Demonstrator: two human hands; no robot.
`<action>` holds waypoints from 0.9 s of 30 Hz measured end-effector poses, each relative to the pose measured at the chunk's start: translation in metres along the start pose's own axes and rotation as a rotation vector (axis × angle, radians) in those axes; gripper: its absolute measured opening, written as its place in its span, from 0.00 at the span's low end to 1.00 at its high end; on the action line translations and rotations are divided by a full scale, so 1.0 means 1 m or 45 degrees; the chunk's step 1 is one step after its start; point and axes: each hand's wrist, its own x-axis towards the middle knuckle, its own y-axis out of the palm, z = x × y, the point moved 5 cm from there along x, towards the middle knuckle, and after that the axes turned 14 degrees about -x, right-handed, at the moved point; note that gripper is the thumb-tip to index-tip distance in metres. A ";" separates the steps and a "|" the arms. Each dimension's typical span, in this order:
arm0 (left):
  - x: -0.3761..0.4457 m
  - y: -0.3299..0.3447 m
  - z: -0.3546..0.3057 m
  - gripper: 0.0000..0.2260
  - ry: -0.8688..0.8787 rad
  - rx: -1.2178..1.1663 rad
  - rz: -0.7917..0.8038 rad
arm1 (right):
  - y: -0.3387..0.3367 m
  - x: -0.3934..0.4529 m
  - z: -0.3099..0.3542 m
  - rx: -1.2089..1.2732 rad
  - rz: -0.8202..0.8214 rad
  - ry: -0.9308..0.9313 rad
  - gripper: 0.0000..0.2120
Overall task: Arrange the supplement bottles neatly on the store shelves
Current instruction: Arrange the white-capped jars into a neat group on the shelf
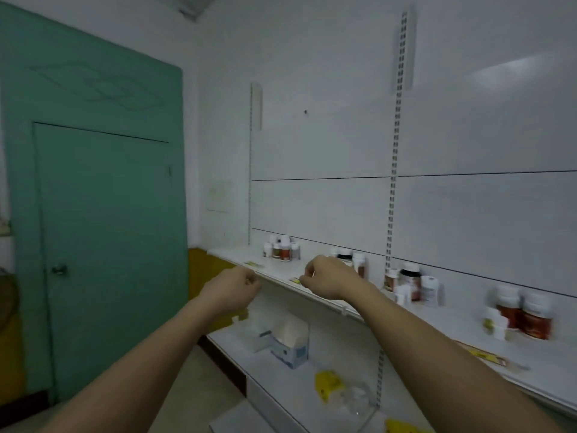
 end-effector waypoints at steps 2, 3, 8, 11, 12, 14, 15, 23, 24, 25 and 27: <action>0.012 -0.026 0.034 0.14 -0.019 0.005 -0.018 | 0.006 0.028 0.034 -0.012 0.004 -0.029 0.11; 0.020 -0.036 0.049 0.14 -0.020 -0.005 -0.014 | 0.010 0.042 0.048 -0.007 0.006 -0.037 0.10; 0.060 -0.054 0.100 0.13 0.007 -0.066 0.108 | 0.034 0.105 0.096 -0.029 0.018 -0.013 0.13; 0.085 -0.056 0.124 0.14 0.016 -0.065 0.093 | 0.056 0.141 0.114 -0.050 0.052 -0.003 0.10; 0.095 -0.056 0.132 0.15 0.012 -0.057 0.092 | 0.062 0.153 0.117 -0.051 0.057 0.001 0.10; 0.117 -0.055 0.147 0.16 0.007 -0.043 0.098 | 0.073 0.180 0.123 -0.025 0.055 0.012 0.11; 0.128 -0.055 0.154 0.16 0.008 -0.042 0.100 | 0.079 0.193 0.125 -0.005 0.054 0.013 0.12; 0.244 -0.029 0.211 0.19 0.021 0.005 0.126 | 0.141 0.314 0.117 0.128 0.059 0.048 0.14; 0.262 -0.025 0.218 0.18 0.016 0.004 0.130 | 0.149 0.332 0.112 0.165 0.058 0.060 0.14; 0.280 -0.022 0.223 0.18 0.016 0.011 0.140 | 0.158 0.349 0.107 0.193 0.068 0.067 0.14; 0.312 -0.015 0.232 0.18 0.029 0.028 0.151 | 0.175 0.381 0.099 0.219 0.092 0.079 0.14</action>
